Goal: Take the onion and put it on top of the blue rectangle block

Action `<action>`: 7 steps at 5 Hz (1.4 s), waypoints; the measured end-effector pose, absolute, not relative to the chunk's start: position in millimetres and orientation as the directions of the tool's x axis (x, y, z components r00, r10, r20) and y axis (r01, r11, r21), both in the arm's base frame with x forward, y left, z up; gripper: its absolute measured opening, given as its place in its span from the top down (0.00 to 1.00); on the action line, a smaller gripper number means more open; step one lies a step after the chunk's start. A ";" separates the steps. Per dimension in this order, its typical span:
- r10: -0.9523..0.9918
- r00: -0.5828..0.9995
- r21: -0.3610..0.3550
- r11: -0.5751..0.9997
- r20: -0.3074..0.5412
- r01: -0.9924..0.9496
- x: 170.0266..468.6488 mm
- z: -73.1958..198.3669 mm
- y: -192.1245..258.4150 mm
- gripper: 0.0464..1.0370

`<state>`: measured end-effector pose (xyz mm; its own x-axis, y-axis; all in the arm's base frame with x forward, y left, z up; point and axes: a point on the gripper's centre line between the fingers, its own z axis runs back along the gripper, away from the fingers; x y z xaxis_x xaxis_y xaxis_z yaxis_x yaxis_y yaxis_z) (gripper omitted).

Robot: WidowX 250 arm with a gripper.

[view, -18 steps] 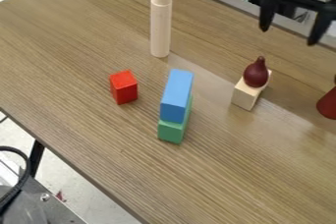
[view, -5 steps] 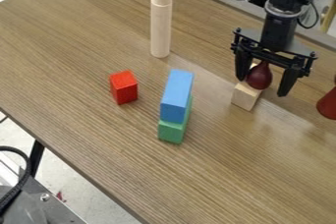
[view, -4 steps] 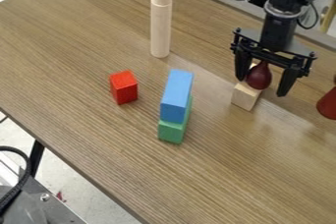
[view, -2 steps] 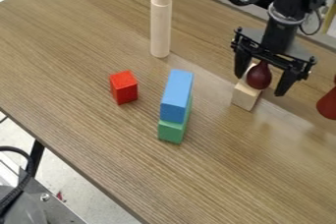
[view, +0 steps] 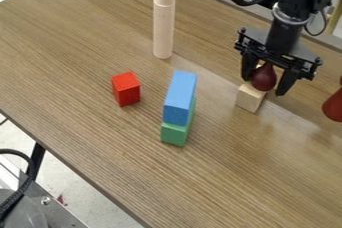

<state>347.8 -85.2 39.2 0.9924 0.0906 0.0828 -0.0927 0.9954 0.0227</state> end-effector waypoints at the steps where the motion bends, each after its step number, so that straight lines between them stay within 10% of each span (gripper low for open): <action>1: 0.095 0.992 0.022 0.995 0.084 -0.097 348.1 39.7 -84.7 0.44; 7: 0.628 0.770 -0.074 0.778 0.118 -0.623 255.4 127.2 -54.6 0.44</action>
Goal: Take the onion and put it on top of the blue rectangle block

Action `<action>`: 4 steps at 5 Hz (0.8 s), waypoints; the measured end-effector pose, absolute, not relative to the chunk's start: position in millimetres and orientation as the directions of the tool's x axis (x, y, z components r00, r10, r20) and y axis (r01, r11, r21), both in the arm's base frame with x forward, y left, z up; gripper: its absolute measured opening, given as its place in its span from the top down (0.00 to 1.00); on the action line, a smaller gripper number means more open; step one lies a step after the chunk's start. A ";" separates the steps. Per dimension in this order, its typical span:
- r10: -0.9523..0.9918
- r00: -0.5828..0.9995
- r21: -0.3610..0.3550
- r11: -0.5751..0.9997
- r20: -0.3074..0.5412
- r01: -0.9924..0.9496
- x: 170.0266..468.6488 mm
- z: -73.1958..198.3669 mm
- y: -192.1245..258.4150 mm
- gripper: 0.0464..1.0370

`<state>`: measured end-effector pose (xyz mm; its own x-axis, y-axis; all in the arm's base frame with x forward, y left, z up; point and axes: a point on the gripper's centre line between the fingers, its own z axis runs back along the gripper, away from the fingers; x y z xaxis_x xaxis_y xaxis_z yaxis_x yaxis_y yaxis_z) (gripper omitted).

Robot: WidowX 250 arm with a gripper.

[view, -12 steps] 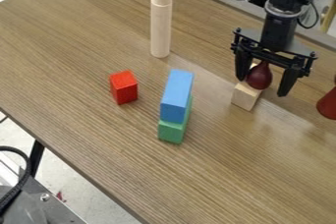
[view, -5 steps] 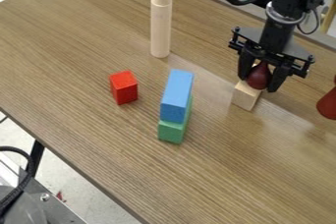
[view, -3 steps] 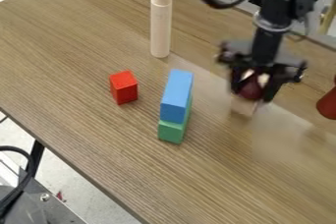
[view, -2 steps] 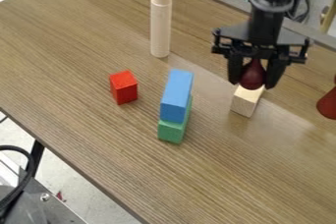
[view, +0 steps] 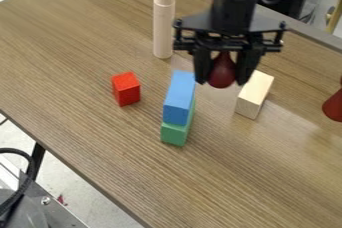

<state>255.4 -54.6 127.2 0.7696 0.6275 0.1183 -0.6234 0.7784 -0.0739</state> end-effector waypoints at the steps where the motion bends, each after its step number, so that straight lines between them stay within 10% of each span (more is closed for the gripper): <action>1: 0.705 0.701 -0.146 0.709 0.109 -0.690 242.3 129.1 -51.7 0.44; 4: 0.819 0.560 -0.210 0.574 0.126 -0.792 247.6 107.1 -29.2 0.44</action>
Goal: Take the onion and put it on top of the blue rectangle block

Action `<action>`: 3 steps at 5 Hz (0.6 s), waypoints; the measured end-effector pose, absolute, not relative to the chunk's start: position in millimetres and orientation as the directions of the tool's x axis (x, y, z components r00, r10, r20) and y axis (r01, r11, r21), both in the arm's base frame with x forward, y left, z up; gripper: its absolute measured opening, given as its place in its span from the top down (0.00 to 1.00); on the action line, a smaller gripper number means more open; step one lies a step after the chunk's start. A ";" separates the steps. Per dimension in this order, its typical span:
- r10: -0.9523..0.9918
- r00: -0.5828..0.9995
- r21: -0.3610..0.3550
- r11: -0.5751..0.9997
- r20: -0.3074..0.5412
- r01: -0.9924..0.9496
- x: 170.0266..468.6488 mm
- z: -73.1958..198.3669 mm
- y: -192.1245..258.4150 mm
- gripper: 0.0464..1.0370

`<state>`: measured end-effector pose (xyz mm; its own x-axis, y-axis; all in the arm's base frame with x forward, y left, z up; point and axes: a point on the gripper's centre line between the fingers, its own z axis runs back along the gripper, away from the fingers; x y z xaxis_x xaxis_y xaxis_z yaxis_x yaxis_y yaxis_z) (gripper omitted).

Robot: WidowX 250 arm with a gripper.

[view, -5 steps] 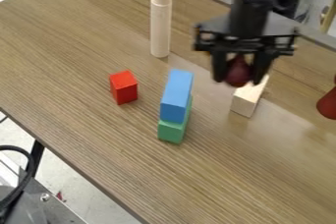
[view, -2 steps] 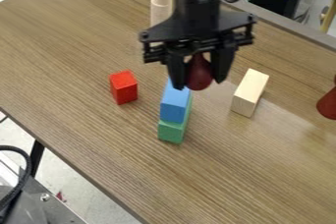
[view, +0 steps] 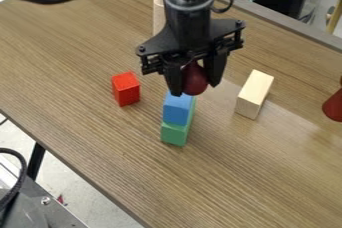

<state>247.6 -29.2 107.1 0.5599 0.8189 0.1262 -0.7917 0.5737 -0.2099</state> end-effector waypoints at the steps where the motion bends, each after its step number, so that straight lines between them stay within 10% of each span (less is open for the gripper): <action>1: 0.824 0.553 -0.149 0.566 0.121 -0.811 255.8 94.4 -26.4 0.44; 3: 0.819 0.553 -0.089 0.569 0.149 -0.818 274.4 88.2 -20.0 0.44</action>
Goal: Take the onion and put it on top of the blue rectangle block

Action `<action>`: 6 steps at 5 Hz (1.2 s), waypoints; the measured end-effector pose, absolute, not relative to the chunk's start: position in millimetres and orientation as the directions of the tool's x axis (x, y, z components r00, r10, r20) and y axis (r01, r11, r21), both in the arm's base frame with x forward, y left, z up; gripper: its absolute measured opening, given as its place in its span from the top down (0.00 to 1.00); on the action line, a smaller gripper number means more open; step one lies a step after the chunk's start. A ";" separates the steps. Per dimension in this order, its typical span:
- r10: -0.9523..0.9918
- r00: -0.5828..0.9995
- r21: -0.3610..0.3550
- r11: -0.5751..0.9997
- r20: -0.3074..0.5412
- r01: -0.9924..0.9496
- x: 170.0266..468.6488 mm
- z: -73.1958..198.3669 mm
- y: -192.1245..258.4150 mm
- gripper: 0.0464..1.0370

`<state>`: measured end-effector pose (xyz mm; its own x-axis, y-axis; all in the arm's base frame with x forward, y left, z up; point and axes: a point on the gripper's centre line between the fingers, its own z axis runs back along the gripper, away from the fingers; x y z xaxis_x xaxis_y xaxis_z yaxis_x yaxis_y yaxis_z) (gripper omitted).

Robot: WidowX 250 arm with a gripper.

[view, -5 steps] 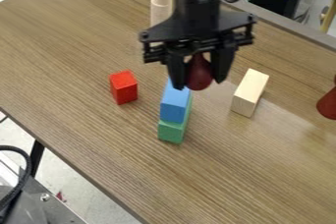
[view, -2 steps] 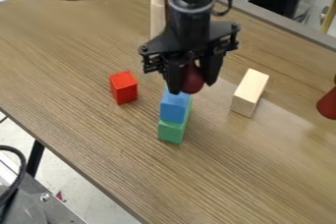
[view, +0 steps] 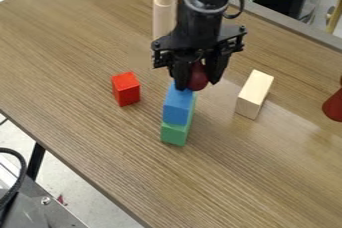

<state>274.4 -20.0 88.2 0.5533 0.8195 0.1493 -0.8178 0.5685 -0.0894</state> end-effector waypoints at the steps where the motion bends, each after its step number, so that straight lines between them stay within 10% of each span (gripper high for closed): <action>1: 0.824 0.544 -0.085 0.560 0.162 -0.824 277.2 90.4 -16.8 0.44; 3: 0.864 0.477 -0.062 0.491 0.160 -0.869 274.5 95.4 -2.5 0.36; 4: 0.891 0.427 -0.067 0.441 0.157 -0.895 270.5 101.9 1.9 0.08; 6: 0.907 0.389 -0.160 0.413 0.160 -0.897 282.2 121.7 1.8 0.04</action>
